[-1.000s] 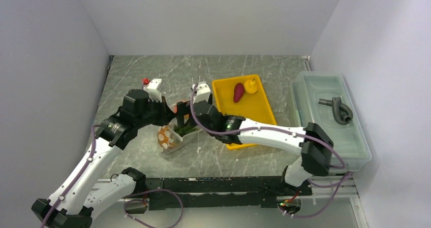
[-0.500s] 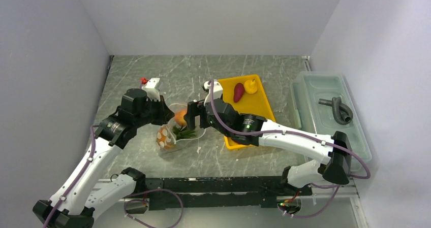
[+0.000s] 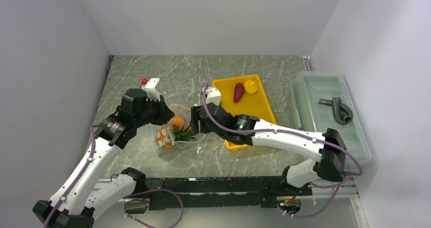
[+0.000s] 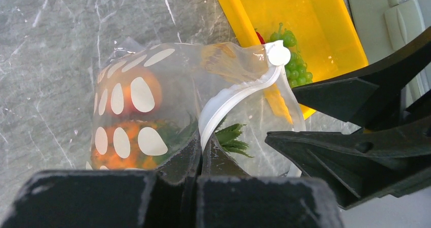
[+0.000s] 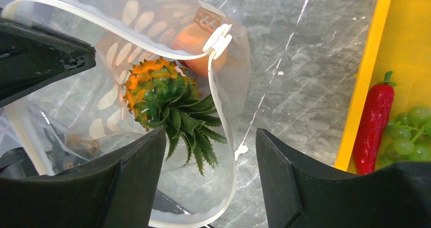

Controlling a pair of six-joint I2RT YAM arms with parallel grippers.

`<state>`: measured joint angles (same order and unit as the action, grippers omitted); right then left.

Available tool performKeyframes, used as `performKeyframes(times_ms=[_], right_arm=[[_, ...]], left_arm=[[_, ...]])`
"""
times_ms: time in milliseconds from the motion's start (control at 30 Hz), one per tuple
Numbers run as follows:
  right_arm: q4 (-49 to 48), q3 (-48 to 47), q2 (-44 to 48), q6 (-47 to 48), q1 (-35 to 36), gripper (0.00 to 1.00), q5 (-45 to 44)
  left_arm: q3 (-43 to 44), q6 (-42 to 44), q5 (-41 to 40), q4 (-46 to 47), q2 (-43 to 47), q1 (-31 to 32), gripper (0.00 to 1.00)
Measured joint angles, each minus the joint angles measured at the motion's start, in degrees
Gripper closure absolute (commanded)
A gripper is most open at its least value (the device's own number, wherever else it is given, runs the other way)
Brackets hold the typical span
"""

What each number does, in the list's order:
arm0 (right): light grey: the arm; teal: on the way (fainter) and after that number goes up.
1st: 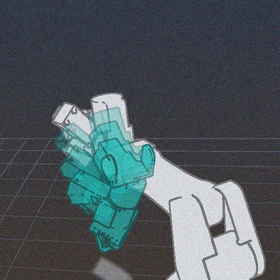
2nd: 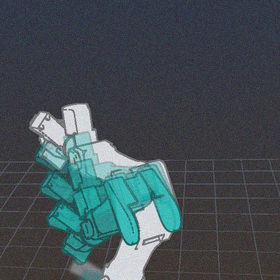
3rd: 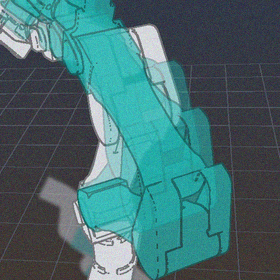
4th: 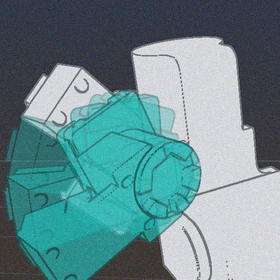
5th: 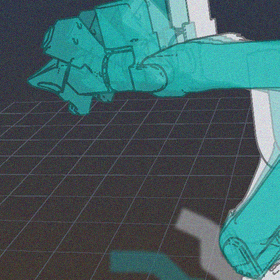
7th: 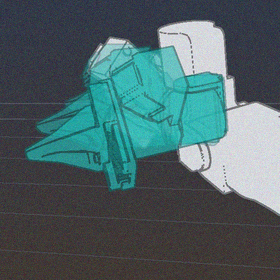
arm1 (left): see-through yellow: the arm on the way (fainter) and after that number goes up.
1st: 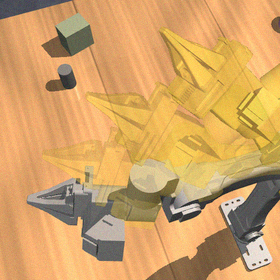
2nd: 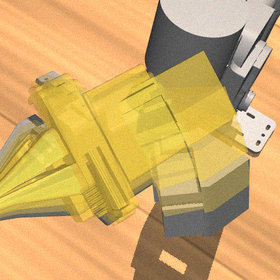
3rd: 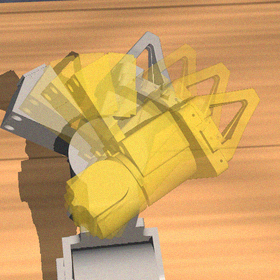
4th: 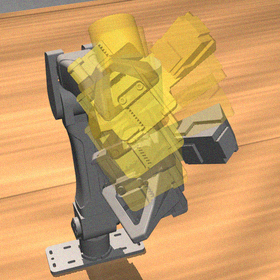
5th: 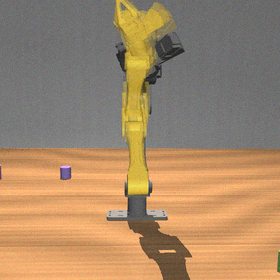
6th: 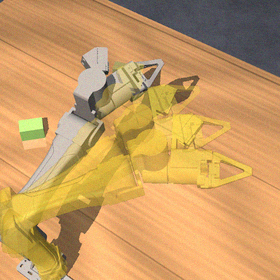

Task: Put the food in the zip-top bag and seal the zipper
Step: Place the fake fruit in the zipper food storage bag.

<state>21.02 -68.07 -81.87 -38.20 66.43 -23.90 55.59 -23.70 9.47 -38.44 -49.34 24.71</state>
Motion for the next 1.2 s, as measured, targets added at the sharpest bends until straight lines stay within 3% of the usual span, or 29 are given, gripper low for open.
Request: performKeyframes(times_ms=[133,267,400,567,833,967,1200], right_arm=[[0.1,0.2,-1.4,-0.9,0.0,0.46,0.0],[0.1,0.3,-2.7,-0.9,-0.4,0.66,0.2],[0.1,0.2,-3.1,-0.2,-1.7,0.99,0.5],[0.3,-1.6,-4.1,1.6,-3.5,1.0,0.3],[-2.4,-2.6,-4.0,4.2,-4.9,1.0,-1.3],[-8.1,4.0,0.6,4.1,-5.0,1.0,-1.2],[-13.1,12.3,4.0,1.8,-3.2,1.0,0.2]], left_arm=[[0.0,0.0,0.5,0.0,0.0,0.0,1.0],[0.0,0.1,1.1,0.0,0.1,0.0,1.0],[0.0,0.3,1.2,0.1,0.4,0.0,1.0],[0.7,0.6,0.2,-0.3,-1.4,0.0,1.0],[9.4,4.0,-5.2,-2.3,-9.7,0.0,1.0],[12.0,6.1,-5.7,-2.3,-11.4,0.0,1.0],[9.2,6.5,-2.5,-2.6,-11.4,0.1,1.0]])
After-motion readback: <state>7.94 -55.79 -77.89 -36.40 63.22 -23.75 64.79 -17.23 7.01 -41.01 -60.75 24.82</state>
